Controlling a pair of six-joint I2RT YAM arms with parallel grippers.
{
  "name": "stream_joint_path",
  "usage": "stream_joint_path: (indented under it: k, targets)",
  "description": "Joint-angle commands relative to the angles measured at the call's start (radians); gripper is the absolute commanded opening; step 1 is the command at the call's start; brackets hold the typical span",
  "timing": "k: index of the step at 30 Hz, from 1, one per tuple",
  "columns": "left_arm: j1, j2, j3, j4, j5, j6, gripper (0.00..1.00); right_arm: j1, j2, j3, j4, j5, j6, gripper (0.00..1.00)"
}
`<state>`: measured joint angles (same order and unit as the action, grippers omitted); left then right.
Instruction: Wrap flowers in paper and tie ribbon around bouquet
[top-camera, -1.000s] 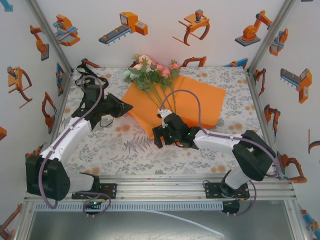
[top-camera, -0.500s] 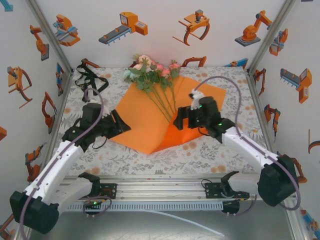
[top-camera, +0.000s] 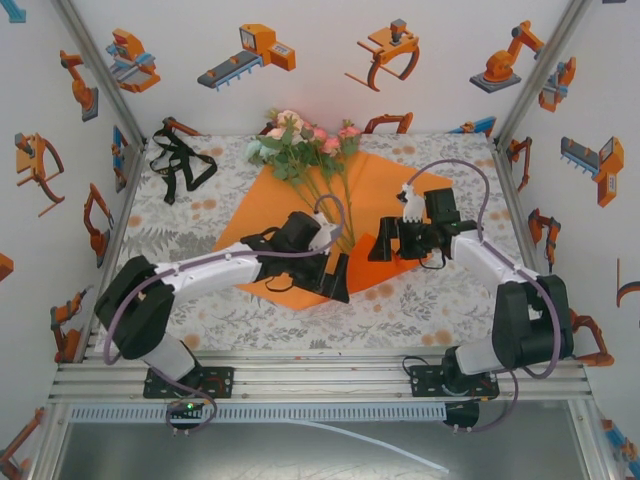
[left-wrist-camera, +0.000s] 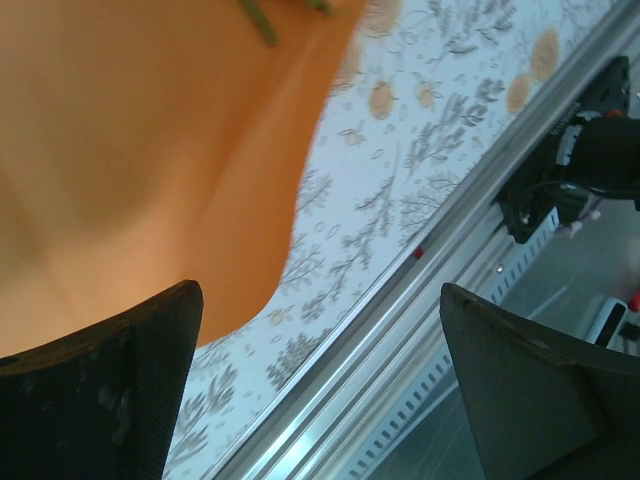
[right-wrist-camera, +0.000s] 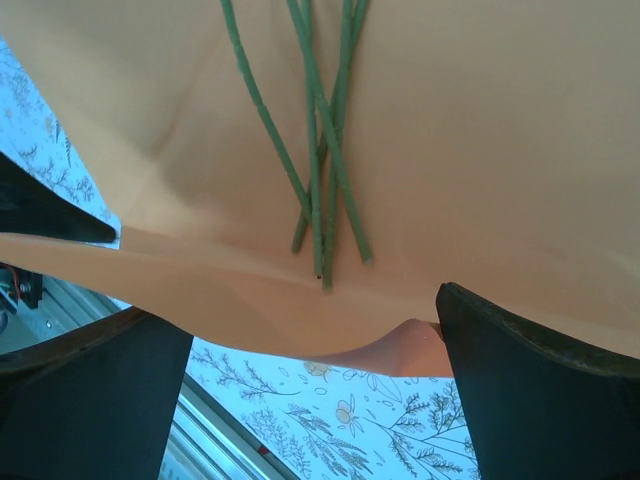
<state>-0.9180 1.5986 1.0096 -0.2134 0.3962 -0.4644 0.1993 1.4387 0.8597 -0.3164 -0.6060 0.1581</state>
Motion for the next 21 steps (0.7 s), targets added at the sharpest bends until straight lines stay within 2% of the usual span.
stream_joint_path:
  k: [1, 4, 6, 8, 10, 12, 13, 15, 17, 19, 21]
  targets:
    - [-0.021, 0.029, 0.037, 0.083, 0.076, 0.017, 0.90, 0.002, 0.012, 0.022, 0.018, -0.052, -0.016, 0.82]
    - [-0.020, 0.050, 0.027, 0.062, 0.025, 0.041, 0.76, 0.001, 0.022, 0.016, 0.027, -0.054, 0.004, 0.69]
    - [-0.018, 0.050, 0.022, 0.039, -0.004, 0.067, 0.59, 0.001, 0.018, 0.001, 0.052, -0.054, 0.036, 0.58]
    - [-0.007, 0.036, 0.003, 0.033, -0.017, 0.079, 0.36, 0.003, 0.000, -0.023, 0.079, -0.045, 0.079, 0.46]
    - [0.018, 0.004, -0.026, 0.021, -0.012, 0.081, 0.03, 0.007, -0.040, -0.053, 0.105, -0.050, 0.132, 0.33]
    - [0.053, -0.051, -0.066, 0.007, -0.001, 0.081, 0.00, 0.030, -0.093, -0.085, 0.123, -0.038, 0.184, 0.23]
    - [0.073, -0.083, -0.086, -0.005, 0.010, 0.086, 0.00, 0.060, -0.125, -0.109, 0.137, -0.029, 0.209, 0.22]
    - [0.103, -0.134, -0.111, -0.048, 0.014, 0.097, 0.00, 0.137, -0.183, -0.140, 0.149, -0.005, 0.244, 0.23]
    - [0.118, -0.181, -0.126, -0.097, -0.012, 0.104, 0.00, 0.207, -0.246, -0.156, 0.143, 0.027, 0.262, 0.35]
    - [0.123, -0.219, -0.144, -0.128, -0.046, 0.112, 0.00, 0.241, -0.302, -0.161, 0.128, 0.080, 0.271, 0.53]
    - [0.127, -0.251, -0.176, -0.121, -0.080, 0.109, 0.00, 0.249, -0.353, -0.167, 0.104, 0.155, 0.223, 0.80]
